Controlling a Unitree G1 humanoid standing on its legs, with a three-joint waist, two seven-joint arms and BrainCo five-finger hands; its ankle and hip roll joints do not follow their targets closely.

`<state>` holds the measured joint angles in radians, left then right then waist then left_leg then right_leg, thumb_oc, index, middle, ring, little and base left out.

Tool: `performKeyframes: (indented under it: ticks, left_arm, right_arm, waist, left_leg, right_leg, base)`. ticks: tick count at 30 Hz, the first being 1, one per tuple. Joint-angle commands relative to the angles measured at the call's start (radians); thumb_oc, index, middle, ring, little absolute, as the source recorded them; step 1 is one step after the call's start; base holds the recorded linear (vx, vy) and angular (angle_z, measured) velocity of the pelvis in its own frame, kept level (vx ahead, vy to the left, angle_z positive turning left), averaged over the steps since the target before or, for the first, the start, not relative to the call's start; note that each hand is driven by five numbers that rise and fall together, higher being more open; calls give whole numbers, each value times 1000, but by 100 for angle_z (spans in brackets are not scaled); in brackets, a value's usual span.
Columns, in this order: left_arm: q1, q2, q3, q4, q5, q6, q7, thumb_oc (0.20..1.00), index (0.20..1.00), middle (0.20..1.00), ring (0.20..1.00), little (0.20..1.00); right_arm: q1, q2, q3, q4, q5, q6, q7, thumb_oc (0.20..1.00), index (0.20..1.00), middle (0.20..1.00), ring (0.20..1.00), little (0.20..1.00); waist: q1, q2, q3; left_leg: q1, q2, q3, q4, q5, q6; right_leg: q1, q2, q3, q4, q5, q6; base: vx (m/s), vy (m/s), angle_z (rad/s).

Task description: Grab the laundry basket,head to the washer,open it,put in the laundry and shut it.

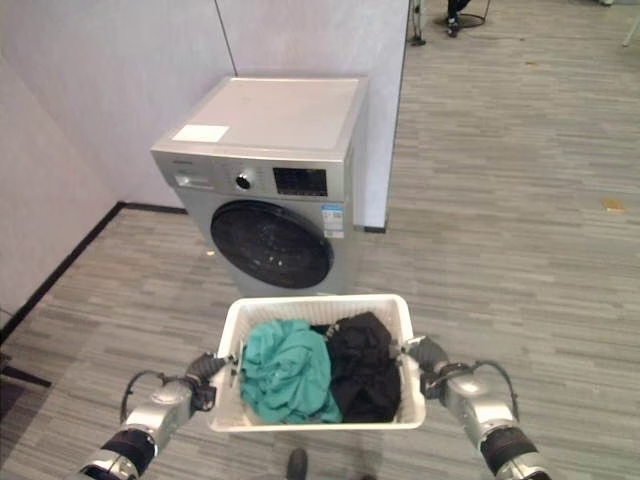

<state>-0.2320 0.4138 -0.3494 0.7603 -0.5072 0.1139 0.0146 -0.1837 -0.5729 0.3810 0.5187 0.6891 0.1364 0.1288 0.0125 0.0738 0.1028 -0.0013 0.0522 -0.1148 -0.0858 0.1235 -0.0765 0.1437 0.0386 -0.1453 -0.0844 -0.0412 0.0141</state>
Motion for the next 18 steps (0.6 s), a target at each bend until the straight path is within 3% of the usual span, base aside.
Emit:
performKeyframes:
  ticks: [1,8,10,11,15,18]
  left_arm:
    - [-98,110,58,-7,-148,-49,-32,200,200,200,200,200]
    - [-114,87,36,11,-140,-54,-27,200,200,200,200,200]
    - [-121,76,26,12,-135,-55,-28,200,200,200,200,200]
    - [-164,50,-8,17,-119,-60,-24,200,200,200,200,200]
    - [-185,63,-15,36,-101,-62,-26,200,200,200,200,200]
    - [-187,73,-13,55,-99,-58,-33,200,200,200,200,200]
  right_arm:
    - [-11,-66,-11,-112,153,-10,103,200,200,200,200,200]
    - [-27,-75,16,-135,176,-13,111,200,200,200,200,200]
    - [-25,-79,14,-141,180,-12,108,200,200,200,200,200]
    - [-30,-84,-7,-139,194,-24,86,200,200,200,200,200]
    - [-25,-56,-26,-107,185,-33,69,200,200,200,200,200]
    - [-14,-49,-42,-88,175,-30,68,200,200,200,200,200]
  waist:
    - [-3,-83,-16]
    - [5,-85,16]
    - [-3,-79,21]
    - [-8,-76,44]
    - [4,-69,49]
    - [10,-55,38]
  left_leg:
    - [26,-41,64,175,-188,13]
    - [-24,-77,20,249,-189,10]
    - [-37,-62,29,228,-166,6]
    - [-157,-5,58,198,-84,-9]
    - [-203,58,49,157,-48,-29]
    - [-169,71,39,145,-34,-36]
  right_leg:
    - [-53,-47,60,72,-67,42]
    - [-76,-54,65,112,-77,38]
    - [-89,-55,58,126,-84,38]
    - [-105,-77,40,157,-96,46]
    - [-71,-85,65,168,-121,67]
    - [-48,-101,84,178,-135,85]
  base:
    - [-52,-18,3]
    - [-48,2,5]
    - [-78,100,6]
    - [-50,169,23]
    - [103,189,17]
    - [143,235,-22]
